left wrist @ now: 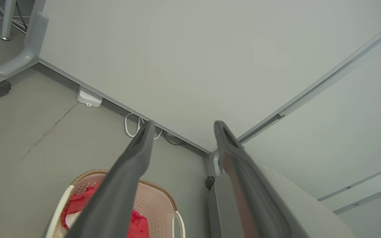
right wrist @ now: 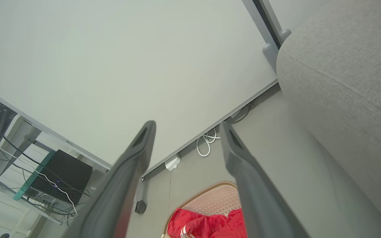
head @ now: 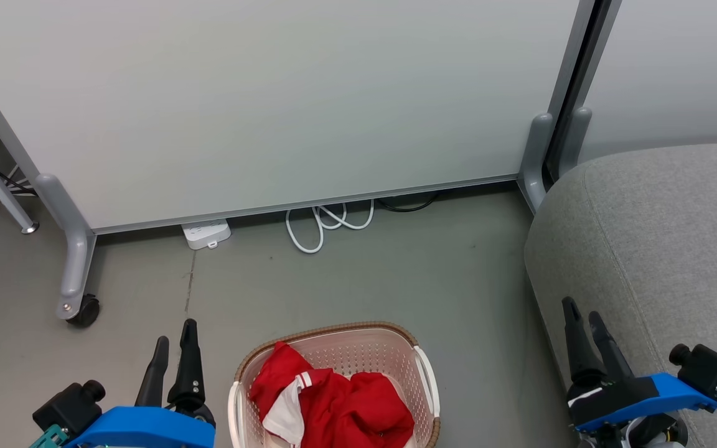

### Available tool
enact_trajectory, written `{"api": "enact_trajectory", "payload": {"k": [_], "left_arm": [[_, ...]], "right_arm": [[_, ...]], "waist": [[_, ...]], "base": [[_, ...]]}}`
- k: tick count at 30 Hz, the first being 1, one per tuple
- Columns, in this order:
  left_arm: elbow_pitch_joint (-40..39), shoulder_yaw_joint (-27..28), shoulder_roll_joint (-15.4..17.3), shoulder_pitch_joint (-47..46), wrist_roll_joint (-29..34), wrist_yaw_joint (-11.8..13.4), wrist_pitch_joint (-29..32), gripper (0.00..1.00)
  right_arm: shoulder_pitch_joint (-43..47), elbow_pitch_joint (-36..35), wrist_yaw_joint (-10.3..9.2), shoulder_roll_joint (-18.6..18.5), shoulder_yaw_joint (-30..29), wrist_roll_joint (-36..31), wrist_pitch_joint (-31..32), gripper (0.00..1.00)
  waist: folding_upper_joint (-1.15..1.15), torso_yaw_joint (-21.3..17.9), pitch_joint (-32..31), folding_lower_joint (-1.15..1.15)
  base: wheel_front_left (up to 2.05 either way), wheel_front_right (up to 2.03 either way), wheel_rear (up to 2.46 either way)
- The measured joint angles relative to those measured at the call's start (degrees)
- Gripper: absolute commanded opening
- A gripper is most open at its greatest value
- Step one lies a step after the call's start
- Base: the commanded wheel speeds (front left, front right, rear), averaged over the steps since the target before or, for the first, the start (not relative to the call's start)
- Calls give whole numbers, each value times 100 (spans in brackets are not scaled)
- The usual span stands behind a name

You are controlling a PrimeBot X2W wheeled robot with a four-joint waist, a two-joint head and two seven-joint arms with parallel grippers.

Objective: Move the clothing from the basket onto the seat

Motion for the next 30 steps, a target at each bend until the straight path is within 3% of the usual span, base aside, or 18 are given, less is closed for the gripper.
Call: {"api": "enact_trajectory", "payload": {"k": [30], "left_arm": [[-13,-221,24,-82,1572,132,-448,100]], "right_arm": [[2,-56,1,-3,51,-1814,-199,100]], "waist": [[0,14,-8,0]], "base": [[0,0,0]]}}
